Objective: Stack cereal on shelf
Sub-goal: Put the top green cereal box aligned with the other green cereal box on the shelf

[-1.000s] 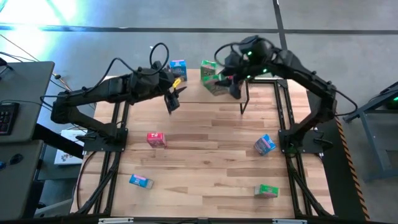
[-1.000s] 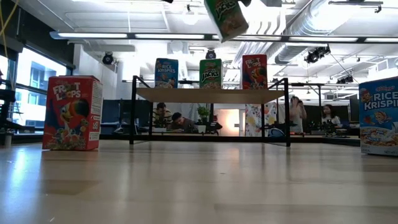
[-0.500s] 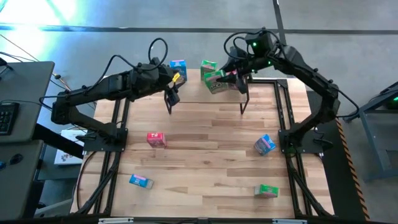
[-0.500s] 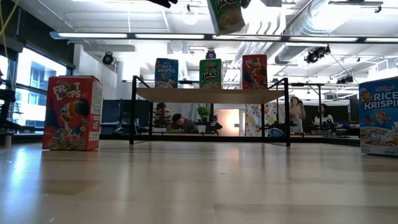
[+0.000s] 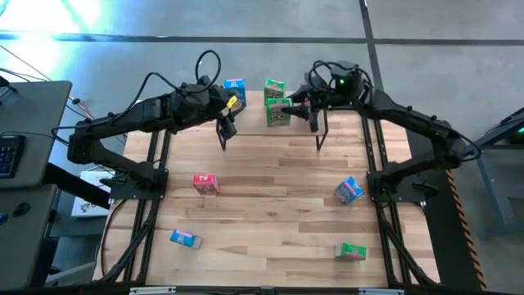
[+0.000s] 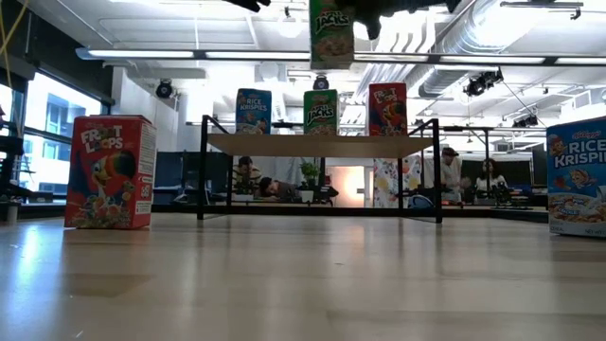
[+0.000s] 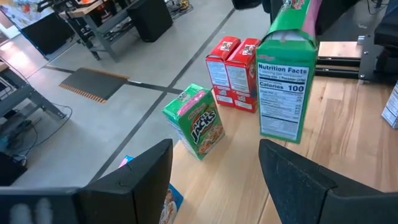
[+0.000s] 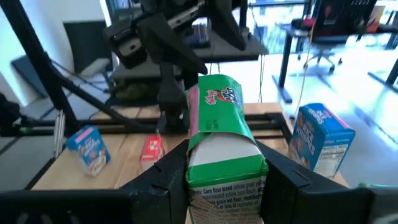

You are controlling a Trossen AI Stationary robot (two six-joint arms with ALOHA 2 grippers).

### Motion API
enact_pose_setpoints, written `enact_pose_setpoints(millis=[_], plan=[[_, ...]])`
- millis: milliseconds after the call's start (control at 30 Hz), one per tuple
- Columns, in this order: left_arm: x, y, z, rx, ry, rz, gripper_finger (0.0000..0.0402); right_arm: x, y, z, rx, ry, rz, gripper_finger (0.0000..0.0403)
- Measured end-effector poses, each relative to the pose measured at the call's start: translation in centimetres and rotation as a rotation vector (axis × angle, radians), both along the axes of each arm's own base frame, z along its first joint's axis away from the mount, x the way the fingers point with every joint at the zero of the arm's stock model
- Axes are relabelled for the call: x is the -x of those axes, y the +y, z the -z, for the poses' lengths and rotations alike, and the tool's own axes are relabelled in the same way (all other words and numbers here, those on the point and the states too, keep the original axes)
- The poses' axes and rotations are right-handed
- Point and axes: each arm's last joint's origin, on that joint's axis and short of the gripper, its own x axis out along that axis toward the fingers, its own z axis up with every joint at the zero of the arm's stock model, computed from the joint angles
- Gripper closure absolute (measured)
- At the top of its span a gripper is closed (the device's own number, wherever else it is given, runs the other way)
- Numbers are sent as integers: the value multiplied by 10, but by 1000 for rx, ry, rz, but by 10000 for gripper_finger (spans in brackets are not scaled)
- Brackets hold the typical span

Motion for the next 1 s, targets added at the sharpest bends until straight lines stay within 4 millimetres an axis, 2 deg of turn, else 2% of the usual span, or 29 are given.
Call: enact_pose_setpoints(millis=[267,433,833,1000], plan=[[0,0,0,1,0,2,172,-2,-3,40,32,-112,76,265],[0,0,0,2,0,3,172,-2,-4,56,37,-121,127,265],[0,0,0,2,0,4,172,-3,-2,65,102,-67,168,265],[0,0,0,2,0,4,172,-9,-6,75,93,-29,190,265]])
